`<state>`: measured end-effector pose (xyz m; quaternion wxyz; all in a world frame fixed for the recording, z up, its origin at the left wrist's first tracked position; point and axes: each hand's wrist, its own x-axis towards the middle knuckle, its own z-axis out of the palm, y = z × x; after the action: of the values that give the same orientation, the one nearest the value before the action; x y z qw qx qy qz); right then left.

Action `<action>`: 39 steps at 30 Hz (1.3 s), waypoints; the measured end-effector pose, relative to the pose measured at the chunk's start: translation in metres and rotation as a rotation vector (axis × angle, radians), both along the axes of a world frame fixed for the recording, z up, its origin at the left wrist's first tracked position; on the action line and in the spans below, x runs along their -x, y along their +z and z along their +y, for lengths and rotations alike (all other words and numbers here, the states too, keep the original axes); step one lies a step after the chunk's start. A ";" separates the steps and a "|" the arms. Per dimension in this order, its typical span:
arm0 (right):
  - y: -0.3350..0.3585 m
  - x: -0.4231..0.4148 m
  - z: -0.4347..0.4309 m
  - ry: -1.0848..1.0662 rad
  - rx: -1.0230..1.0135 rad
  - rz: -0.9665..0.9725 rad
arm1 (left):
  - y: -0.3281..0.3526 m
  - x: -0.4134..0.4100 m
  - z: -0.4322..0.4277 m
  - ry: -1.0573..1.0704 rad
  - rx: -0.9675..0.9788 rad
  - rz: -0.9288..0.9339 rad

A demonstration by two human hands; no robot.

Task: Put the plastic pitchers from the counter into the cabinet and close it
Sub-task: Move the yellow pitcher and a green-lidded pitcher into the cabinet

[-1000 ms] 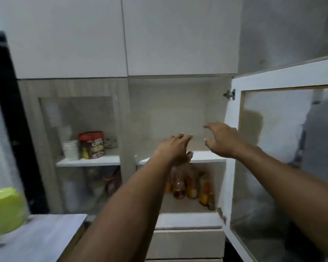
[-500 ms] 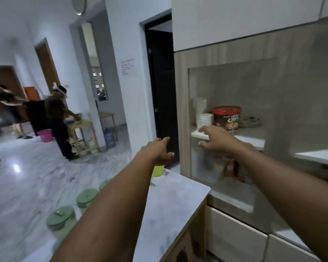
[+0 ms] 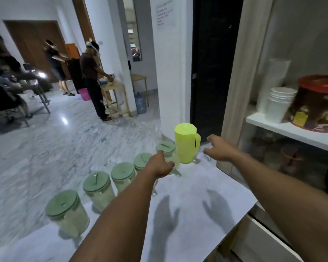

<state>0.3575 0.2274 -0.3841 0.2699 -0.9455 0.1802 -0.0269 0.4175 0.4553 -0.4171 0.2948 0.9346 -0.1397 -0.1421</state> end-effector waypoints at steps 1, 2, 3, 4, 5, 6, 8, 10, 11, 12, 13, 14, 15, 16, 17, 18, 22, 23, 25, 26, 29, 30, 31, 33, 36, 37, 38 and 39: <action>-0.013 -0.023 -0.011 -0.009 -0.035 0.006 | -0.013 -0.015 -0.011 0.065 0.044 0.048; -0.027 -0.046 -0.023 -0.023 -0.068 0.012 | -0.025 -0.028 -0.022 0.138 0.097 0.093; -0.039 -0.067 -0.034 -0.040 -0.096 0.026 | -0.036 -0.041 -0.034 0.217 0.152 0.144; -0.052 -0.086 -0.045 -0.058 -0.118 0.043 | -0.048 -0.051 -0.045 0.288 0.202 0.191; -0.065 -0.105 -0.056 -0.072 -0.138 0.060 | -0.059 -0.061 -0.056 0.349 0.245 0.242; -0.077 -0.121 -0.064 -0.081 -0.165 0.079 | -0.071 -0.069 -0.066 0.400 0.284 0.295; -0.096 -0.150 -0.079 -0.105 -0.228 0.096 | -0.092 -0.079 -0.084 0.488 0.351 0.386; -0.111 -0.174 -0.092 -0.124 -0.298 0.115 | -0.107 -0.087 -0.100 0.552 0.387 0.436; -0.117 -0.182 -0.095 -0.124 -0.330 0.128 | -0.116 -0.092 -0.105 0.574 0.395 0.444; -0.122 -0.189 -0.096 -0.121 -0.363 0.138 | -0.123 -0.096 -0.109 0.587 0.394 0.443; -0.128 -0.196 -0.098 -0.122 -0.398 0.145 | -0.136 -0.105 -0.114 0.601 0.393 0.439; -0.133 -0.203 -0.100 -0.123 -0.425 0.136 | -0.148 -0.115 -0.117 0.620 0.396 0.434; -0.137 -0.209 -0.100 -0.118 -0.443 0.123 | -0.154 -0.123 -0.120 0.643 0.399 0.425; -0.140 -0.215 -0.099 -0.108 -0.454 0.108 | -0.155 -0.128 -0.122 0.661 0.401 0.417; -0.142 -0.219 -0.097 -0.102 -0.465 0.094 | -0.156 -0.133 -0.123 0.670 0.407 0.412; -0.144 -0.223 -0.096 -0.107 -0.487 0.078 | -0.157 -0.136 -0.124 0.673 0.421 0.414; -0.147 -0.225 -0.091 -0.152 -0.608 0.018 | -0.157 -0.136 -0.126 0.679 0.545 0.425; -0.146 -0.222 -0.089 -0.160 -0.631 0.005 | -0.153 -0.134 -0.126 0.686 0.584 0.433; -0.138 -0.212 -0.085 -0.188 -0.667 -0.015 | -0.142 -0.129 -0.123 0.695 0.642 0.463; -0.131 -0.206 -0.083 -0.203 -0.684 -0.027 | -0.134 -0.126 -0.119 0.695 0.667 0.484; -0.104 -0.179 -0.077 -0.234 -0.725 -0.075 | -0.104 -0.115 -0.110 0.658 0.701 0.535; -0.095 -0.166 -0.076 -0.251 -0.731 -0.093 | -0.091 -0.107 -0.107 0.628 0.717 0.549; -0.085 -0.152 -0.074 -0.268 -0.718 -0.104 | -0.077 -0.096 -0.103 0.587 0.728 0.560; -0.066 -0.115 -0.072 -0.297 -0.665 -0.108 | -0.052 -0.071 -0.095 0.487 0.726 0.567; -0.037 -0.045 -0.067 -0.345 -0.634 -0.141 | -0.021 -0.026 -0.083 0.330 0.687 0.551; -0.026 -0.019 -0.064 -0.359 -0.631 -0.160 | -0.013 -0.009 -0.080 0.276 0.678 0.543; -0.015 0.008 -0.061 -0.372 -0.631 -0.183 | -0.003 0.009 -0.078 0.229 0.666 0.539; -0.002 0.037 -0.058 -0.385 -0.643 -0.214 | 0.008 0.027 -0.076 0.176 0.656 0.543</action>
<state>0.3206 0.1691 -0.3864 0.5597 -0.7535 0.3243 -0.1178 0.3902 0.3790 -0.4093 0.6130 0.7286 -0.0147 -0.3052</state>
